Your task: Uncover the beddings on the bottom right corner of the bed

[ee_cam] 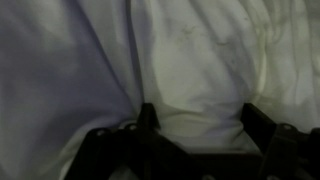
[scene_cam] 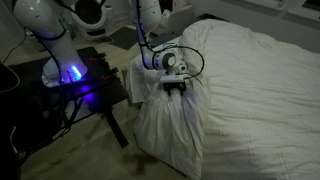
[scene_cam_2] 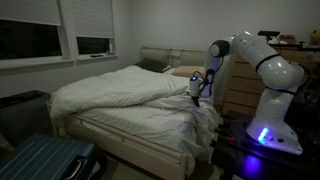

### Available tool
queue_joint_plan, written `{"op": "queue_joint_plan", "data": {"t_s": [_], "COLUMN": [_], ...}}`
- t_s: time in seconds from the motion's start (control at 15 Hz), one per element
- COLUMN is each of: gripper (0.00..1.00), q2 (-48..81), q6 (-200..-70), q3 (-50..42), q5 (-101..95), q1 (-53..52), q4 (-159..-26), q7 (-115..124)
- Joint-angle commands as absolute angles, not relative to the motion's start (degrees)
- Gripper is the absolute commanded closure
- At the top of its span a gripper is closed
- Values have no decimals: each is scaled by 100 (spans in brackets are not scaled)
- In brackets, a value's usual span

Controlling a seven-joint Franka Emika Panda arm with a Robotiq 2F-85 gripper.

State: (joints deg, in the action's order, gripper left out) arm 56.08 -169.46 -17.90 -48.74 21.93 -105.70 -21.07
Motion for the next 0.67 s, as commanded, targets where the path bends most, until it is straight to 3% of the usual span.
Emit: {"op": "queue_joint_plan", "data": {"t_s": [0.0,0.53,0.6], "gripper": [40,99,100], "q2": [5763,5071,4992], "q6": [-16693,-15422,-15404], "q3": [-1519,-1273,-1322], "q5": [-4518,-3091,-2960], "q1": [2266,1988,1915], "q4": [-10292,-10809,-10876], "q7": [-2228,-1910,-1868]}}
